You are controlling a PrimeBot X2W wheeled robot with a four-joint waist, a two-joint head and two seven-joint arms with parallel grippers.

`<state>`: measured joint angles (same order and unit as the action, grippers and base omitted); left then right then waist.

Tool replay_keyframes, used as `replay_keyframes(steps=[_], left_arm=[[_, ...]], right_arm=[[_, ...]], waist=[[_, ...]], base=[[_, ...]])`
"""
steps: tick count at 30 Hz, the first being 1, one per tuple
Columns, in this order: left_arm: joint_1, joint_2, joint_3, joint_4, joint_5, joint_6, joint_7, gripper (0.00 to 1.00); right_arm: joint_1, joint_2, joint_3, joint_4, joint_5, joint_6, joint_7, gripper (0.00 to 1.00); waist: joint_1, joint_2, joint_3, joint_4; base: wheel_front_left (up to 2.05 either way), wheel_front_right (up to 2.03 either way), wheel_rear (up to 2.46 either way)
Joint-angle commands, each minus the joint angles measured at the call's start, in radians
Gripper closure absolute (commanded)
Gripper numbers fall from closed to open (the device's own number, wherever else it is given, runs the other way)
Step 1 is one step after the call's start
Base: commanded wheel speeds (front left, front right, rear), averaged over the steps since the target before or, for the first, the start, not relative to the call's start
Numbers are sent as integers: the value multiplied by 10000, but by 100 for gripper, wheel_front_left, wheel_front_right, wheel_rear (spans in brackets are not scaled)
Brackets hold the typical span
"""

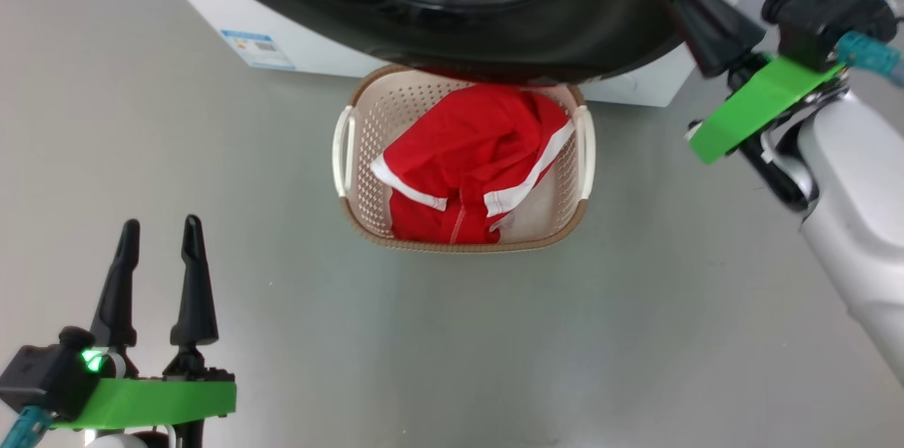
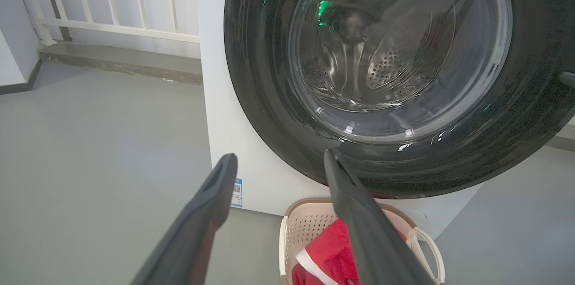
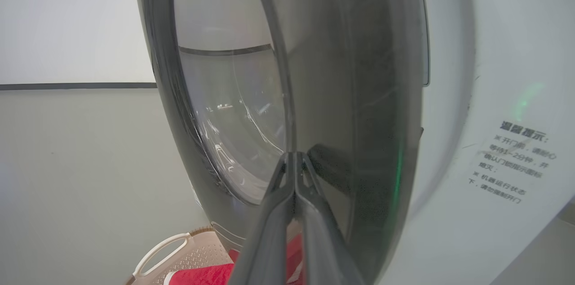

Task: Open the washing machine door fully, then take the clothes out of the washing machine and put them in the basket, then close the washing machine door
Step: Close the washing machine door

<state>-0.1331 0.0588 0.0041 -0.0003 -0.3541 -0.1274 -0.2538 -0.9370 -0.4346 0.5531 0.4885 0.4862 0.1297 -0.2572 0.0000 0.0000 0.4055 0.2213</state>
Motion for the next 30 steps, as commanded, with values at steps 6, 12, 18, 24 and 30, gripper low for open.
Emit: replay_keyframes(steps=[6,12,18,24,30], left_arm=[[-320,135,255,-262,12,-31,-80,0],[-329,88,296,-221,-20,-32,-80,0],[-326,46,307,-161,-33,-32,-80,0],[-302,15,357,-134,-11,-32,-80,0],[-280,15,402,-136,62,-32,-80,0]], right_arm=[[-847,-201,-532,476,-75,10,-46,100],[-1459,-200,-1396,1154,-190,10,-46,100],[-1594,152,-2349,1700,-687,10,-46,100],[-1317,481,-2496,1791,-981,10,-46,100],[-1004,658,-2340,1657,-910,10,-46,100]], waist=[[0,0,366,434],[0,0,488,684],[0,0,405,757],[0,0,220,663],[0,0,0,494]], base=[[0,0,0],[0,0,0],[0,0,0],[0,0,0],[0,0,0]])
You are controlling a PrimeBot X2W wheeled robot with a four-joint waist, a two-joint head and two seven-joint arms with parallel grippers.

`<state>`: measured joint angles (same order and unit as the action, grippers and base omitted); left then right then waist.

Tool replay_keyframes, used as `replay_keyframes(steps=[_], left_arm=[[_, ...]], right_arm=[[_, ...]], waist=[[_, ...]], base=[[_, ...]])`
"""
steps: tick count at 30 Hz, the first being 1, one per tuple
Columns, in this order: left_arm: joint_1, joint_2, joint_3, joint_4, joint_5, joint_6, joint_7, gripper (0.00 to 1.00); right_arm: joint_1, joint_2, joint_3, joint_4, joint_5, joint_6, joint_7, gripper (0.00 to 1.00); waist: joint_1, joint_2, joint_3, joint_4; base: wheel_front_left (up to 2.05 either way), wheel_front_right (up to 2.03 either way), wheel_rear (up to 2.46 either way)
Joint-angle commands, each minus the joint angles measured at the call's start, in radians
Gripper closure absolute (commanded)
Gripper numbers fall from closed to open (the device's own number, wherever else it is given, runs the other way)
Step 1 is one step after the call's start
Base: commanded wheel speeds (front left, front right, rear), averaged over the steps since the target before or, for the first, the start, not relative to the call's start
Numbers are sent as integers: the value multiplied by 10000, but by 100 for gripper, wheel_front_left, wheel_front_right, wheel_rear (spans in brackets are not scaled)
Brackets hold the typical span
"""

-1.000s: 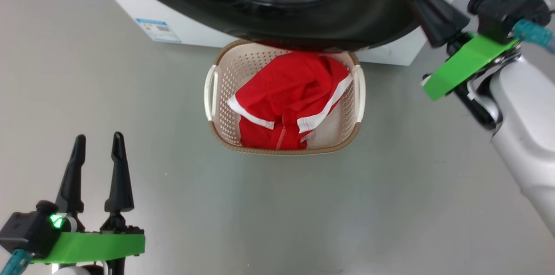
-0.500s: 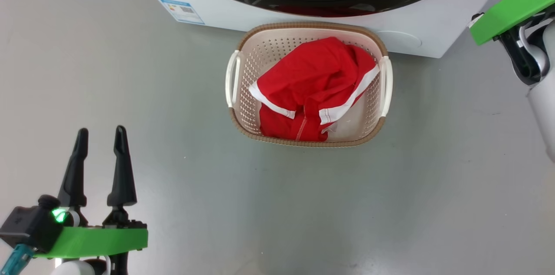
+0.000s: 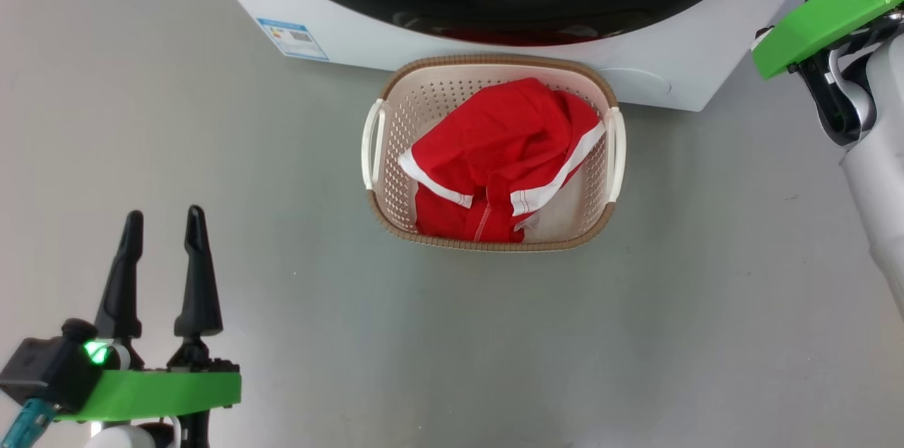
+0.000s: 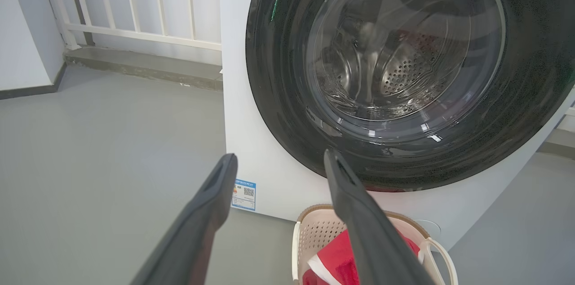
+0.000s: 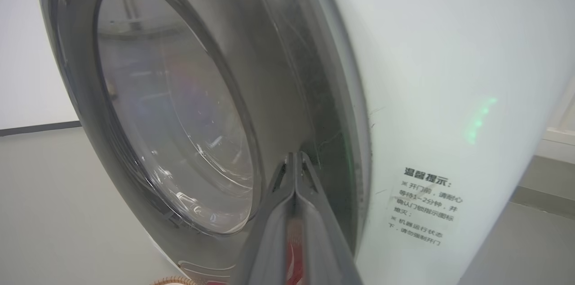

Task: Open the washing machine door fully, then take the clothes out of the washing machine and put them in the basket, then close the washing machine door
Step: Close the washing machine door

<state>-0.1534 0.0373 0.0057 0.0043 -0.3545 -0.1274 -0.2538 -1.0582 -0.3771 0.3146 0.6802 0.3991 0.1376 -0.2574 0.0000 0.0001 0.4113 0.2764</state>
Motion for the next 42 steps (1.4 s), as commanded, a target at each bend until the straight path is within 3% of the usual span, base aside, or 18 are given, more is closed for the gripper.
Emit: replay_keyframes(steps=[1,4,5,8,9,10,32,42], left_arm=[[-69,244,411,-180,73,-32,-80,0],[-55,297,522,-187,81,-32,-80,0],[-40,316,547,-190,93,-32,-80,0],[28,361,600,-183,134,-32,-80,0],[57,372,603,-177,148,-32,-80,0],[93,387,603,-166,154,-32,-80,0],[753,748,773,-87,226,-1,-73,0],[1119,919,431,-298,-352,-18,156,0]], right_arm=[[276,91,24,-295,-22,-69,-44,100],[561,156,-9,-440,16,-69,-44,96],[677,182,-25,-509,42,-69,-44,75],[1058,273,-68,-759,121,-69,-44,62],[1201,314,-87,-864,138,-69,-44,39],[1348,353,-93,-965,145,-69,-44,0],[4574,1090,-457,-2960,266,-69,-44,0],[6015,1279,-813,-4036,403,-69,-44,0]], waist=[[0,-1,-108,-88],[0,-1,-294,-197],[0,-1,-370,-237],[0,-1,-622,-396],[0,-1,-712,-460],[0,-1,-806,-528],[0,-1,-2372,-2262],[0,-1,-2822,-2855]], base=[[0,0,0],[0,0,0],[0,0,0],[0,0,0],[0,0,0],[0,0,0],[0,0,0],[0,0,0]])
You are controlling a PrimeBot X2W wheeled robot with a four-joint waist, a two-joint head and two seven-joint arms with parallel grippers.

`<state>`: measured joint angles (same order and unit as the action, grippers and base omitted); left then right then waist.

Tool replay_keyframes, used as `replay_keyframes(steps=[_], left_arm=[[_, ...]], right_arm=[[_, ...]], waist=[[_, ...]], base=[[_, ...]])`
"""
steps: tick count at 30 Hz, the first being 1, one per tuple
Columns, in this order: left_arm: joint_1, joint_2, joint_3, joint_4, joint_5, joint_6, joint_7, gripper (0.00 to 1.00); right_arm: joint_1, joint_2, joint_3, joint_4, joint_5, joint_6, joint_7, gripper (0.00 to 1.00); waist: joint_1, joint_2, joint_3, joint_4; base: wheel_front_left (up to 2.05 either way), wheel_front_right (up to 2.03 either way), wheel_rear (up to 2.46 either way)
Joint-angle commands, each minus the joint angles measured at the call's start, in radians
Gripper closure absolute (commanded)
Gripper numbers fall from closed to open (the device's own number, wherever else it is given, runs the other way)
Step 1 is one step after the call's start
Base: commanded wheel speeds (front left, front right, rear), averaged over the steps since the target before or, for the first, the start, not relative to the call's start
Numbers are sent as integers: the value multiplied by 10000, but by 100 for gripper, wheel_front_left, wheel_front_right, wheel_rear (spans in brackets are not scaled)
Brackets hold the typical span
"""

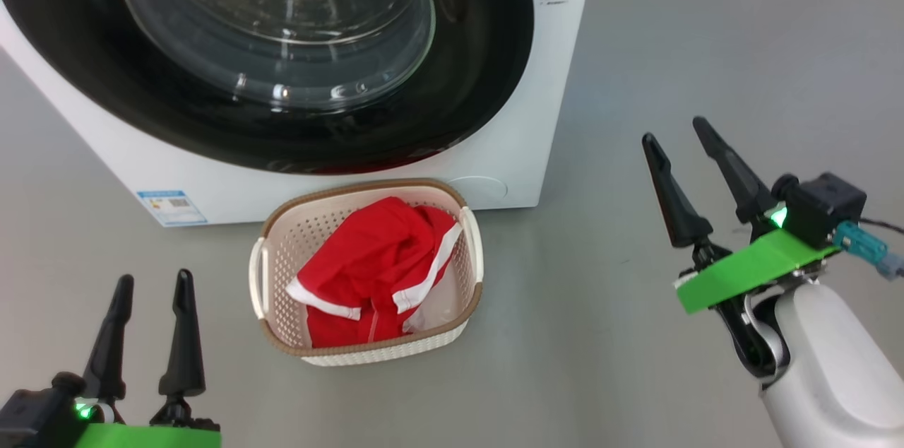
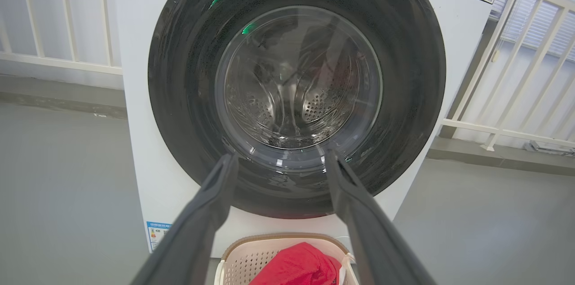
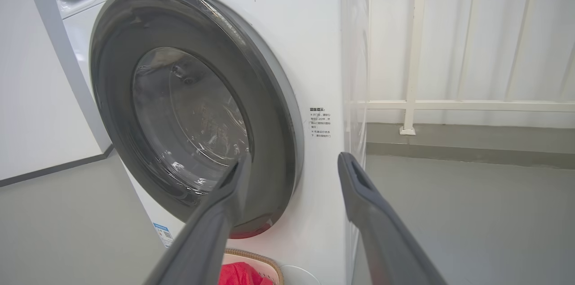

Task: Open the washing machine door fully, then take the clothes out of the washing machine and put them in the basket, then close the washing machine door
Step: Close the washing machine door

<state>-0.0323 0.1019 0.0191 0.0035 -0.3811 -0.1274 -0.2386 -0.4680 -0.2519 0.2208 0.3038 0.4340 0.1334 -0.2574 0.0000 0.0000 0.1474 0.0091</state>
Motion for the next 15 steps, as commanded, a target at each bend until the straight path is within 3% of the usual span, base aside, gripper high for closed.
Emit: replay_keyframes(steps=[1,15], left_arm=[[-58,307,246,-319,-147,-20,28,0],[325,527,157,-456,-359,28,107,0]], right_arm=[[264,50,94,-387,58,-27,-44,0],[1910,532,-363,-1069,-139,-27,-44,0]], waist=[[0,0,-228,-228],[0,0,-656,-605]], base=[[0,0,0],[0,0,0]])
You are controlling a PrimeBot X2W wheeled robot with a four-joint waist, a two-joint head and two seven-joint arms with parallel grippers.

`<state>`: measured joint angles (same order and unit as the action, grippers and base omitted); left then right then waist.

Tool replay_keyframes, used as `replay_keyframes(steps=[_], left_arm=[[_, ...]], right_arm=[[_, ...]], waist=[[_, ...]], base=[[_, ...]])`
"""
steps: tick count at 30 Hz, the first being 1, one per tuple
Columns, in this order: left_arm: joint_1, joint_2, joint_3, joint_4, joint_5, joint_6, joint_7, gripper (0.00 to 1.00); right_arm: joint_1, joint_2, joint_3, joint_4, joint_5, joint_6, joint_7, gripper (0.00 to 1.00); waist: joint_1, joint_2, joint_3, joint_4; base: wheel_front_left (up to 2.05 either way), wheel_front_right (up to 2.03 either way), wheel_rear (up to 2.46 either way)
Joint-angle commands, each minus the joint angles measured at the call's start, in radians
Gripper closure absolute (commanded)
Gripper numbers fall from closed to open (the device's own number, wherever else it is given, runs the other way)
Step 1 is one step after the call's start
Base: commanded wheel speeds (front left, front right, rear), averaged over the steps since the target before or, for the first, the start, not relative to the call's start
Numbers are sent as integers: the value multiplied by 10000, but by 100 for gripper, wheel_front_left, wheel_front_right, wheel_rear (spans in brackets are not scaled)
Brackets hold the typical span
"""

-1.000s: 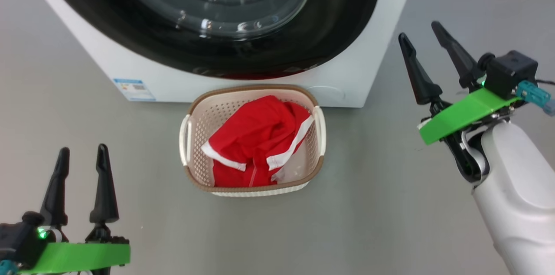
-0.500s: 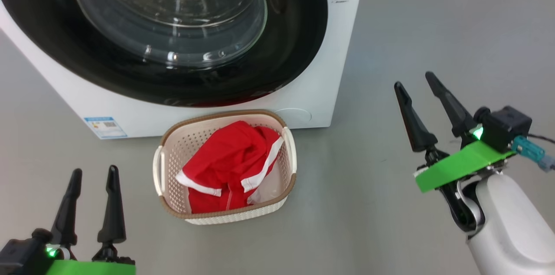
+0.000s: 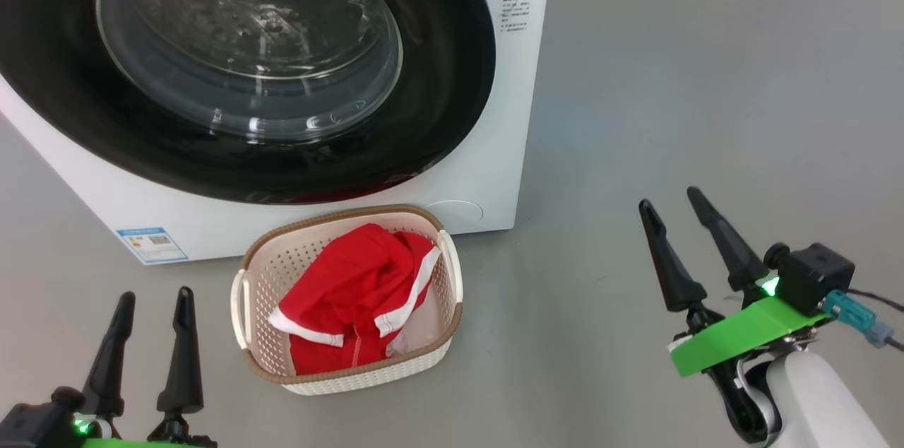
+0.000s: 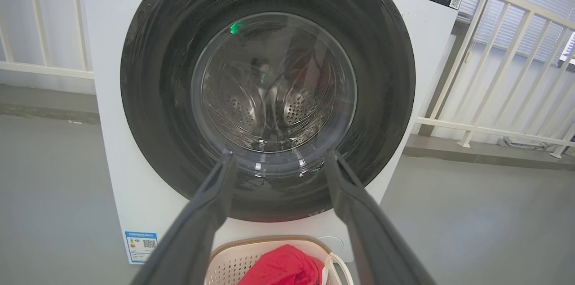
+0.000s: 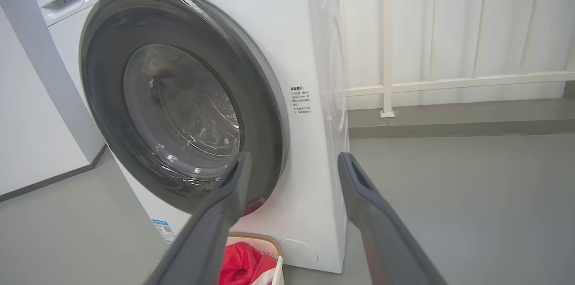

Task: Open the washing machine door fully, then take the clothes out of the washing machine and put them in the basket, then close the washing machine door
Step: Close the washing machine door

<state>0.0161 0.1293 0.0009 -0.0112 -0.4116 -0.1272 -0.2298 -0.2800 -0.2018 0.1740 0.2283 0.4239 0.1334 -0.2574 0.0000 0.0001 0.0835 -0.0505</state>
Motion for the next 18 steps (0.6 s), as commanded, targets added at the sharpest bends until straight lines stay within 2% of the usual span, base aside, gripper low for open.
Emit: replay_keyframes(steps=[1,18], left_arm=[[-159,259,338,-320,-43,44,16,0],[-121,274,210,-353,-34,230,39,0]], right_arm=[[97,59,81,-350,-34,-27,-44,0],[305,144,68,-380,-222,-27,-44,0]], waist=[[0,-1,-30,-9],[0,-1,-43,45]], base=[[0,0,0],[0,0,0]])
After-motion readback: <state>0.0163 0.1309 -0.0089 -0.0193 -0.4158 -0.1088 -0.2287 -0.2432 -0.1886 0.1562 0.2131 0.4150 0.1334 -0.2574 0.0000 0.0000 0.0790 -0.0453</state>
